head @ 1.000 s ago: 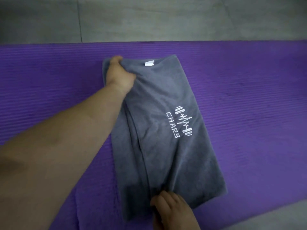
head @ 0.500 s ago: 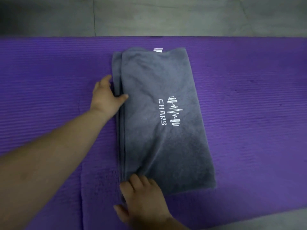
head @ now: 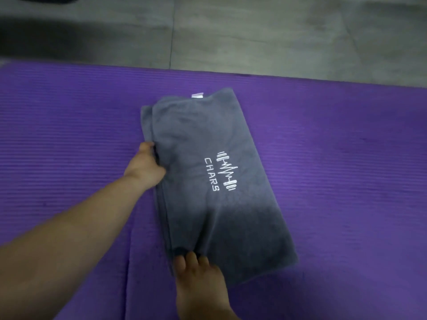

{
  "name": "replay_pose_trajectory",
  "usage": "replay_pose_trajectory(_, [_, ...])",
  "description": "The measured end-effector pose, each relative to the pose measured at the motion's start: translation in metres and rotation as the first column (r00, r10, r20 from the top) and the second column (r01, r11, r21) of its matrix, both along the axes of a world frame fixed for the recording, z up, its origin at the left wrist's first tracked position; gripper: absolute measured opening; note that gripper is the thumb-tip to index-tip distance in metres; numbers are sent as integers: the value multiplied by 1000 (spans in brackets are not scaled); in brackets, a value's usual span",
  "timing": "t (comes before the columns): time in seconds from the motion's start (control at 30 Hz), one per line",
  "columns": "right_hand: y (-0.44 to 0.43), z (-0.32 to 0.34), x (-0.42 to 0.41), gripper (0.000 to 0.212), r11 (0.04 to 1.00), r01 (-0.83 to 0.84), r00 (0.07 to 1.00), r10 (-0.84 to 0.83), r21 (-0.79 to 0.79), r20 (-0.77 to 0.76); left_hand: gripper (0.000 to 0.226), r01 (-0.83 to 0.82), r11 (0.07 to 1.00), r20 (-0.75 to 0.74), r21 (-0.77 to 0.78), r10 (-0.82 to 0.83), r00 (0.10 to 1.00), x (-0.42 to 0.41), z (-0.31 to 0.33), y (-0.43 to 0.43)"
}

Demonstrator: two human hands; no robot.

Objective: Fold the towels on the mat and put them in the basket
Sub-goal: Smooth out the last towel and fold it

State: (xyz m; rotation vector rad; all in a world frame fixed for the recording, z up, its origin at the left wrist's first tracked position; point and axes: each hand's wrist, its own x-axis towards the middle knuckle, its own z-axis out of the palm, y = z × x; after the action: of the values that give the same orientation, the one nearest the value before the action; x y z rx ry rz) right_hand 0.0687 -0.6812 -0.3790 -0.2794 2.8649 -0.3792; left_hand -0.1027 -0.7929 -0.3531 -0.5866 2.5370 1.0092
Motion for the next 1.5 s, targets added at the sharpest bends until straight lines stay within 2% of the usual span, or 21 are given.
replay_pose_trajectory(0.07, [-1,0,9,38,999,-44,999,44,-15,12,61,-116,992,36,49,114,993,-3,2,-11])
replay_pose_trajectory(0.13, [2,0,14,41,999,-41,998,42,-36,43,55,-264,948,4,178,268,964,-13,5,-11])
replay_pose_trajectory(0.2, [3,-1,21,60,996,-3,986,18,-92,165,58,-365,891,-33,269,388,921,-25,6,-7])
replay_pose_trajectory(0.27, [6,10,22,74,990,-5,974,36,-139,225,63,-384,890,-78,248,413,907,-36,4,-4])
replay_pose_trajectory(0.3, [15,16,18,71,987,-48,970,83,-156,227,63,-384,896,-107,223,414,904,-41,3,-4])
replay_pose_trajectory(0.37, [35,24,5,38,951,-12,936,119,-309,330,63,-370,908,-153,198,401,903,-56,5,-5])
replay_pose_trajectory(0.43, [61,32,-9,22,845,253,791,100,-472,603,65,-311,935,-200,169,341,918,-73,11,-3])
replay_pose_trajectory(0.53, [105,30,-16,16,774,460,749,-75,-435,658,66,-144,986,-268,85,162,950,-94,23,20])
replay_pose_trajectory(0.6, [133,33,-24,19,785,507,726,-167,-356,667,67,-34,999,-317,36,44,948,-105,26,45])
replay_pose_trajectory(0.73, [181,40,-50,28,834,503,700,-238,-228,673,67,142,990,-318,21,-128,939,-124,18,84])
replay_pose_trajectory(0.83, [192,38,-58,27,859,487,664,-250,-155,704,69,358,933,-281,-43,-356,891,-127,3,96])
replay_pose_trajectory(0.9, [191,34,-59,28,878,467,653,-262,-105,710,68,501,856,-290,-126,-515,806,-118,-6,97])
replay_pose_trajectory(1.0, [190,33,-61,29,945,326,688,-218,-26,693,64,597,692,-275,-405,-715,643,-97,-14,88])
replay_pose_trajectory(1.03, [191,36,-63,30,965,262,698,-191,3,690,64,589,658,-236,-469,-736,635,-91,-16,85])
replay_pose_trajectory(1.1, [194,42,-68,29,987,154,708,-143,46,692,64,581,642,-128,-500,-718,684,-82,-21,81])
replay_pose_trajectory(1.27, [193,54,-79,13,998,-32,593,-22,51,805,67,660,501,157,-559,-718,678,-84,-17,97])
replay_pose_trajectory(1.33, [196,61,-83,30,980,-145,621,-17,136,784,63,613,535,105,-581,-698,709,-77,-8,114])
replay_pose_trajectory(1.4, [194,63,-80,41,953,-111,760,-100,280,642,62,584,617,-8,-527,-691,723,-54,3,129])
replay_pose_trajectory(1.43, [193,61,-76,40,948,-51,871,-112,314,478,62,597,639,-53,-485,-703,709,-37,4,134])
replay_pose_trajectory(1.47, [192,57,-71,41,951,-17,974,-54,309,218,62,623,639,-79,-451,-723,686,-19,3,137])
replay_pose_trajectory(1.5, [194,51,-64,43,967,-20,998,5,253,60,63,655,617,-83,-436,-753,653,-1,0,138])
